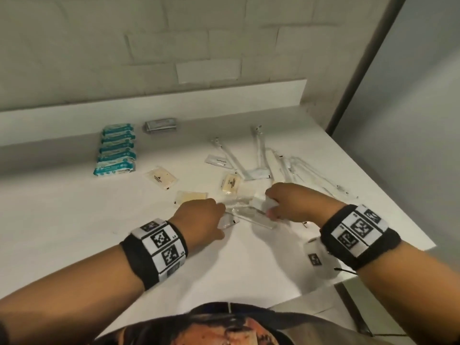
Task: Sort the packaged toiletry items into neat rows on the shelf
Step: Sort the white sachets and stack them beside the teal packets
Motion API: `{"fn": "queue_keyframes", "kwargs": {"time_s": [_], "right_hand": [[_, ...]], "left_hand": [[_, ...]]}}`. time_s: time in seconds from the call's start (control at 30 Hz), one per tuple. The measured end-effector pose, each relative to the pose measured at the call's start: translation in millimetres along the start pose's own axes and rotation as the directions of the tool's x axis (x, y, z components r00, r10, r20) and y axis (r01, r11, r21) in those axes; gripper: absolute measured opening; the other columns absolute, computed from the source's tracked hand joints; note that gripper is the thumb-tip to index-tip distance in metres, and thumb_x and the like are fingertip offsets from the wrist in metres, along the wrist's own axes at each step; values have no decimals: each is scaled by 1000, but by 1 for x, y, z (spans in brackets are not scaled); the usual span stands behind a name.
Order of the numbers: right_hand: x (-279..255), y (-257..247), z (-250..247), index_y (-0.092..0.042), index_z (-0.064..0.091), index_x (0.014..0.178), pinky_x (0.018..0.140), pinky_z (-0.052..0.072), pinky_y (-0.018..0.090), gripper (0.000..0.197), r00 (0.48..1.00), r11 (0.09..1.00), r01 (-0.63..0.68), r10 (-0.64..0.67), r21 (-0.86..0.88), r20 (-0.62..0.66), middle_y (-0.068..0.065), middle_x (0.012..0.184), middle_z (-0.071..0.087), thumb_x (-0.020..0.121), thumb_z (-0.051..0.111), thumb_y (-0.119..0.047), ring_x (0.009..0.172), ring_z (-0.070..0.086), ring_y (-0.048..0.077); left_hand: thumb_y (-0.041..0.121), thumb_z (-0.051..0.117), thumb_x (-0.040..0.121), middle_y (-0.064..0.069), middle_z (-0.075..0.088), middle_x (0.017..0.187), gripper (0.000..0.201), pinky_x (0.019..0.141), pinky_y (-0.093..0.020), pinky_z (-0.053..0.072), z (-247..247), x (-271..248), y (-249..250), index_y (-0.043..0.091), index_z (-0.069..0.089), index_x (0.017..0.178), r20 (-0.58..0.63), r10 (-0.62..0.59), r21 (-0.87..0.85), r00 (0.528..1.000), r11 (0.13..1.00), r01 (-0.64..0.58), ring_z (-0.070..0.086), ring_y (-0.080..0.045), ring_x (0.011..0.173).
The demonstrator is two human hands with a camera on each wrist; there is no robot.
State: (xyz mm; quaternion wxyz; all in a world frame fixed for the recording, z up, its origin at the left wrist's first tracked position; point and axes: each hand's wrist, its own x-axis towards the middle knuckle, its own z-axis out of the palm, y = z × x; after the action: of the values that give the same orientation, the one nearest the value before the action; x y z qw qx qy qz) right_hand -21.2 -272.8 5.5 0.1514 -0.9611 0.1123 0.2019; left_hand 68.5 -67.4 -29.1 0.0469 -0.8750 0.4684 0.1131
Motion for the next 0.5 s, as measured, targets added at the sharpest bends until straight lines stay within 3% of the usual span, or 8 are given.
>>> {"fn": "queue_keyframes", "kwargs": {"time_s": [0.1,0.17,0.23,0.27,0.4,0.5], "right_hand": [[29,14,-30,-17,55,101,64,43,23,14,986,999,-6,13,42,-169,5,116,60,91,59,-26,88,55,18],[53,18,-38,-13,56,124,82,43,27,33,987,999,16,-22,-42,-158,6,129,58,92,56,-21,111,55,24],[74,21,-38,-16,51,135,97,40,30,46,994,994,59,-67,-93,-85,5,139,53,90,56,-14,124,49,24],[84,22,-37,-18,49,136,100,40,32,49,995,989,75,-82,-127,-50,5,139,53,88,59,-13,125,49,25],[113,27,-38,-20,47,131,89,45,38,60,995,972,87,-93,-218,-22,9,129,52,79,74,-21,112,55,30],[123,27,-36,-14,45,134,92,48,41,64,997,947,79,-79,-311,11,11,132,44,79,75,-24,113,55,32]], "left_hand": [[46,62,84,0,57,113,44,74,-31,41,2,3,2,20,50,117,18,-125,-70,992,990,126,57,-21,102],[44,67,80,3,57,112,44,76,-29,42,4,5,4,23,52,115,73,-196,-166,978,964,206,55,-18,102],[41,72,76,6,54,109,37,77,-28,44,5,5,6,27,55,106,131,-225,-259,966,932,252,52,-15,99],[39,73,75,7,52,107,32,78,-28,44,6,5,6,29,56,100,149,-223,-276,963,926,257,51,-14,97],[36,67,78,8,53,94,19,69,-29,41,5,7,14,31,49,81,199,-203,-218,959,945,245,50,-15,85],[33,63,81,13,53,81,19,61,-27,38,-5,14,22,35,45,83,229,-190,-294,955,921,254,52,-12,77]]}}
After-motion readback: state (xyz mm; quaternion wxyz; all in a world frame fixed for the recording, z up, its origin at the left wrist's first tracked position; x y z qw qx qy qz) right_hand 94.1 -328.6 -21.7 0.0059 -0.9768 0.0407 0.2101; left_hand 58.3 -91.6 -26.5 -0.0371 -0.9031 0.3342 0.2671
